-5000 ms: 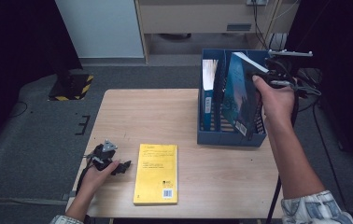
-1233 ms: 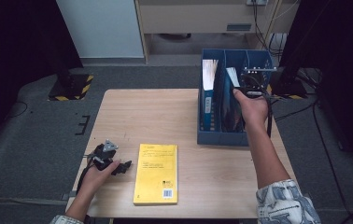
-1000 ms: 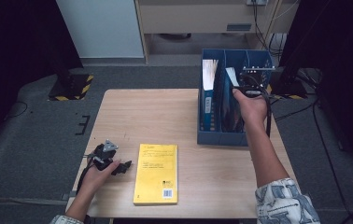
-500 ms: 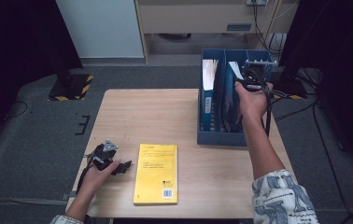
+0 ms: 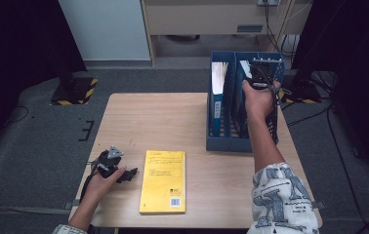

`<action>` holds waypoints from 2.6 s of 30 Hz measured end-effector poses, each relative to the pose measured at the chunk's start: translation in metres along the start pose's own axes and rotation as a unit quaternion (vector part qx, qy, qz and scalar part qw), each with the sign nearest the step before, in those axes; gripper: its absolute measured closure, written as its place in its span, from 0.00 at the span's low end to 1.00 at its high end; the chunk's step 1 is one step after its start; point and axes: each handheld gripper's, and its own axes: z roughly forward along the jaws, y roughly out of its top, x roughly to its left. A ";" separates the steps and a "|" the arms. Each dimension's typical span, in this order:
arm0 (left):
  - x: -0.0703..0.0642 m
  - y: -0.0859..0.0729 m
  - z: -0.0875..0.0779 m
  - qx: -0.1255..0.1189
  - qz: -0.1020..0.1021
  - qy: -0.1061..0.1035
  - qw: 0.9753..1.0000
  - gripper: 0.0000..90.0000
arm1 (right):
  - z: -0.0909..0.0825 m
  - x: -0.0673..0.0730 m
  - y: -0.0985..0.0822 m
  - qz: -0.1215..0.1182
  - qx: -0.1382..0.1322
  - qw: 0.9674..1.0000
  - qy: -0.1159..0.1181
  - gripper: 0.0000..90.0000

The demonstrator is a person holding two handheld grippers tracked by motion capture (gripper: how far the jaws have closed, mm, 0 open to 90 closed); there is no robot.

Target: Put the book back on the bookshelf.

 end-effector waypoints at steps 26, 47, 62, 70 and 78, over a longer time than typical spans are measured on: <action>0.000 0.000 0.000 -0.001 0.000 0.000 1.000 0.00 | 0.002 0.012 -0.012 0.030 0.001 0.999 0.033 0.76; 0.000 0.001 0.001 0.000 0.000 0.000 1.000 0.00 | -0.002 0.012 -0.018 0.054 -0.006 0.995 0.086 0.61; 0.000 0.001 0.001 0.000 0.000 0.001 1.000 0.00 | -0.021 0.002 -0.022 0.042 -0.006 0.994 0.101 0.39; 0.000 0.001 0.001 0.000 0.000 0.001 1.000 0.00 | -0.033 -0.002 -0.028 0.022 -0.009 0.992 0.122 0.29; 0.000 0.001 0.001 0.000 0.000 0.001 1.000 0.00 | -0.045 -0.001 -0.033 -0.011 -0.009 0.991 0.135 0.22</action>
